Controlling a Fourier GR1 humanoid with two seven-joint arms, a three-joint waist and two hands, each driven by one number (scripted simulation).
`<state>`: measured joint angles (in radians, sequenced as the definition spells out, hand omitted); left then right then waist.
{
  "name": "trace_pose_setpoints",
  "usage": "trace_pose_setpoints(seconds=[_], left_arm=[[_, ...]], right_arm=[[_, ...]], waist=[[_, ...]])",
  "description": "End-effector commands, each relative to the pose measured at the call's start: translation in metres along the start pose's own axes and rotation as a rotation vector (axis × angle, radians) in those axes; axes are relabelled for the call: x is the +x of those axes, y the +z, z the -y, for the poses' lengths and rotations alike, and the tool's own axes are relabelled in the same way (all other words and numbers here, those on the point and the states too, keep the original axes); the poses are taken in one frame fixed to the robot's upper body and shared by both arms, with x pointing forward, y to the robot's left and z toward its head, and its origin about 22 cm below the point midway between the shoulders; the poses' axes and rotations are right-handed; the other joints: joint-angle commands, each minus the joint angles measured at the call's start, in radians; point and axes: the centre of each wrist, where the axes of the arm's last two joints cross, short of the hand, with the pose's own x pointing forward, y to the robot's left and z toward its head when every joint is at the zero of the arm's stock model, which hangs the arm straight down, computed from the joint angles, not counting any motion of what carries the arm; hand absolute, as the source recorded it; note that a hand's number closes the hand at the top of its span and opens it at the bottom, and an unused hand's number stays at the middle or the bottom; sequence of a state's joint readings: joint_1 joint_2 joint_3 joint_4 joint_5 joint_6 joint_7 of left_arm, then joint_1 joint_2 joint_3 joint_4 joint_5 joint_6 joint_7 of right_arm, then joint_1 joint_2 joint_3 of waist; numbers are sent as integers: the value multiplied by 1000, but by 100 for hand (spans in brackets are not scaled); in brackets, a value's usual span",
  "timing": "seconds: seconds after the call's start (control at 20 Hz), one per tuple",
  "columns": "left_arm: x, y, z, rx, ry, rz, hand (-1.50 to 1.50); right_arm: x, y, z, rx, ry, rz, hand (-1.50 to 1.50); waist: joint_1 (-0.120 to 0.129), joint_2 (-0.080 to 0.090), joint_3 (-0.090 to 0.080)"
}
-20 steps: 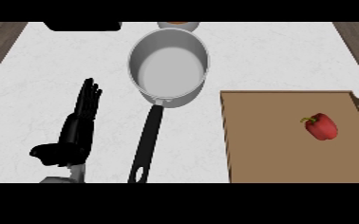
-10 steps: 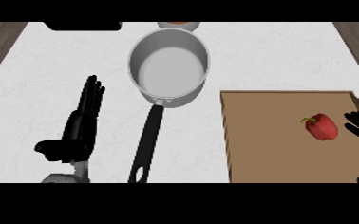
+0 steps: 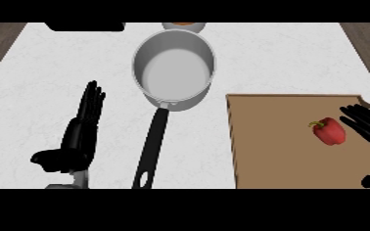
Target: Pick the bell pepper from the tray and place it in the pot
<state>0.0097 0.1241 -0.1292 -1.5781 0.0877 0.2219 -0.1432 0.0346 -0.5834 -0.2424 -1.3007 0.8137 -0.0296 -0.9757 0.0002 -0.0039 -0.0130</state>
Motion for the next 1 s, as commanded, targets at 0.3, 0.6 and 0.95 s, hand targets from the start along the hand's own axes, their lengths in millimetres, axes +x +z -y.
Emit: trace_pose_setpoints(seconds=[0.3, 0.6, 0.95], left_arm=[[18, -2, 11, -8, -4, -14, 0], [0, 3, 12, -14, 9, -1, 0], [-2, -9, 28, 2, 1, 2, 0]], right_arm=[[15, -25, -34, -7, -27, 13, -150], [-1, -43, -30, -196, 38, 73, 150], [-10, -41, -18, -224, 72, 110, 150]], waist=[[1, 3, 13], [7, 5, 14], [1, 6, 14]])
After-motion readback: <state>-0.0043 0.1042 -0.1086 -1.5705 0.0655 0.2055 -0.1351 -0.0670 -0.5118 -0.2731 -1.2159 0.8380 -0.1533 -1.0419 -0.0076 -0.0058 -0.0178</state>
